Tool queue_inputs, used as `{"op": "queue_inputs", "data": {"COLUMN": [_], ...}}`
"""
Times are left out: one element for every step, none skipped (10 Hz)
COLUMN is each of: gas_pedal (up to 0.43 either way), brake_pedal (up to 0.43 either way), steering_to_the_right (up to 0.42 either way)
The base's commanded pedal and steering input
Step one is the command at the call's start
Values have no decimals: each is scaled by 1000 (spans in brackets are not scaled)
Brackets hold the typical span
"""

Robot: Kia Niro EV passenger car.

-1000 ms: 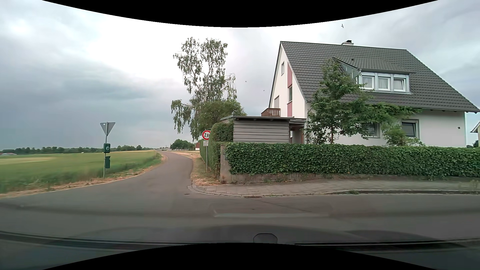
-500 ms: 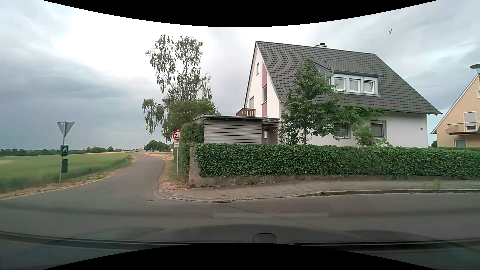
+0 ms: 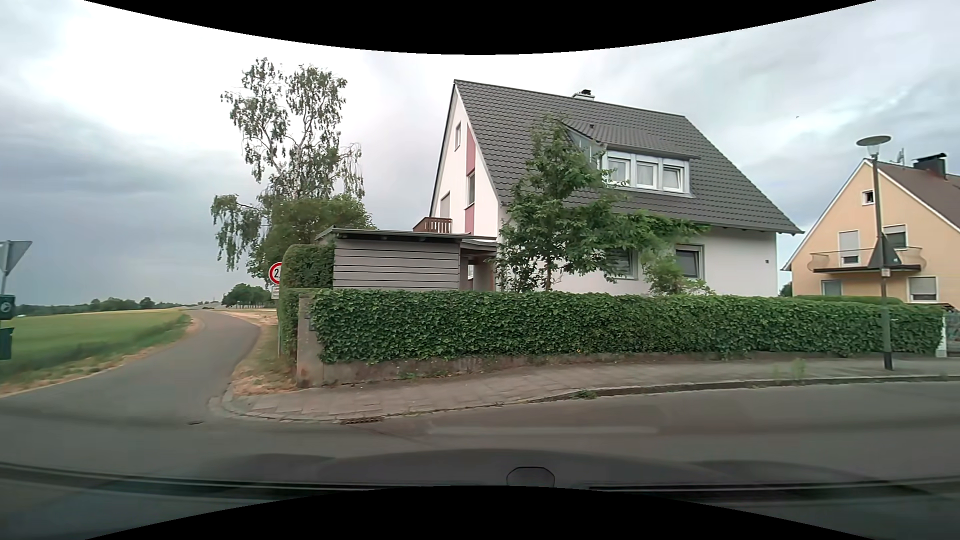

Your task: Follow the waypoints while adhering to traffic rules and regulations

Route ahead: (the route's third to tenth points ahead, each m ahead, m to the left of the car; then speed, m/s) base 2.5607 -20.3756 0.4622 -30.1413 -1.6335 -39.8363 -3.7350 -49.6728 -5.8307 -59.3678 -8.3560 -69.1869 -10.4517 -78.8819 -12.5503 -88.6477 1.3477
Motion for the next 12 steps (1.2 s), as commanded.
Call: {"op": "queue_inputs", "data": {"gas_pedal": [79, 87, 87, 87, 98, 98, 98, 98, 110, 110, 110, 110], "brake_pedal": [0, 0, 0, 0, 0, 0, 0, 0, 0, 0, 0, 0], "steering_to_the_right": [787, 776, 770, 767, 765, 765, 765, 765, 761, 761, 761, 759]}}
